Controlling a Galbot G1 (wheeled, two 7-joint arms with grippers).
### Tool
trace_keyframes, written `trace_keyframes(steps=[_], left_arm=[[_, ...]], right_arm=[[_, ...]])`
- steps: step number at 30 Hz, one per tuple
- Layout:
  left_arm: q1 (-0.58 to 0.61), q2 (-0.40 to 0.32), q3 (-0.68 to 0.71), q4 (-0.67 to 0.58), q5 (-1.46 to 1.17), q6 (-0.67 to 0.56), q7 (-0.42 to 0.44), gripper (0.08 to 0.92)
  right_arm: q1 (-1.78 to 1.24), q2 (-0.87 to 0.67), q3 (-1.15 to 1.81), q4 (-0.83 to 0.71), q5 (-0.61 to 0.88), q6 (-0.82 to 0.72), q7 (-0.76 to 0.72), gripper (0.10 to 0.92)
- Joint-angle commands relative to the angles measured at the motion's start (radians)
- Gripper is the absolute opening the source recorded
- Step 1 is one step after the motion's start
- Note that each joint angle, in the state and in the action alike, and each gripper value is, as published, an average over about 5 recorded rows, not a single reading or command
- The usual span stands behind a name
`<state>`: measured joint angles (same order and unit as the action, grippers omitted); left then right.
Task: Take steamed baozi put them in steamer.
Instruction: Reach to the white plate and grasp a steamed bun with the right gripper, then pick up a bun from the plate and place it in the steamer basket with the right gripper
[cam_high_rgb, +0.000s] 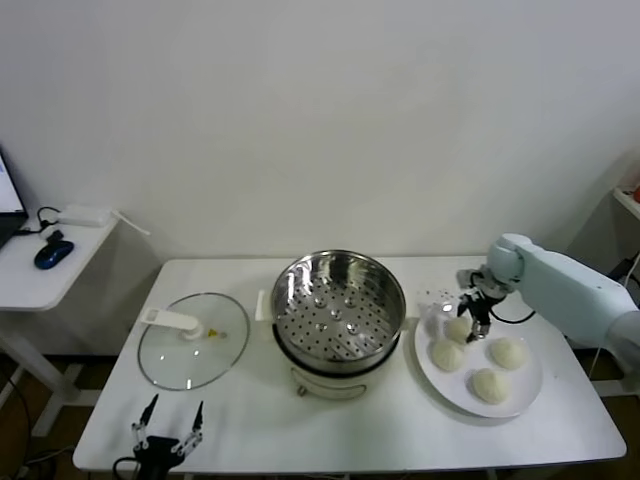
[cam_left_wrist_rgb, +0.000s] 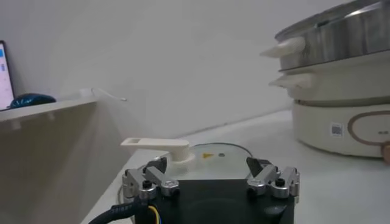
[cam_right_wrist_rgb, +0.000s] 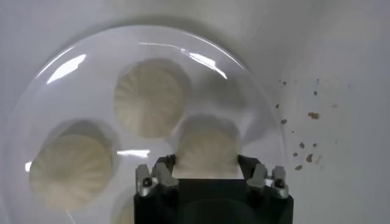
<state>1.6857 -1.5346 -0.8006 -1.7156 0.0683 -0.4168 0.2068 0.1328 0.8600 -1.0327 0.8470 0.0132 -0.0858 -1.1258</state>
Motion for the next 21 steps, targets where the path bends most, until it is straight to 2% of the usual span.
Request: trace_keyframes(steps=[1,11,21], left_arm=[[-0.001,0.000,-0.003,0.001,0.003,-0.001,-0.001,0.823],[-0.001,-0.002,0.000,-0.010,0.006,-0.003,-0.003,0.823],[0.000,-0.004,0.008,-0.021,0.007,-0.005,-0.003,0.823]], right_arm=[[0.029,-0.012,-0.013,0.031,0.008,0.002,-0.002,0.643],[0.420,-0.103,-0.333,0.274,0.193,0.067,-0.009,0.636],[0.772,-0.006,-0.536,0.473,0.450,0.286,0.071,0.645]])
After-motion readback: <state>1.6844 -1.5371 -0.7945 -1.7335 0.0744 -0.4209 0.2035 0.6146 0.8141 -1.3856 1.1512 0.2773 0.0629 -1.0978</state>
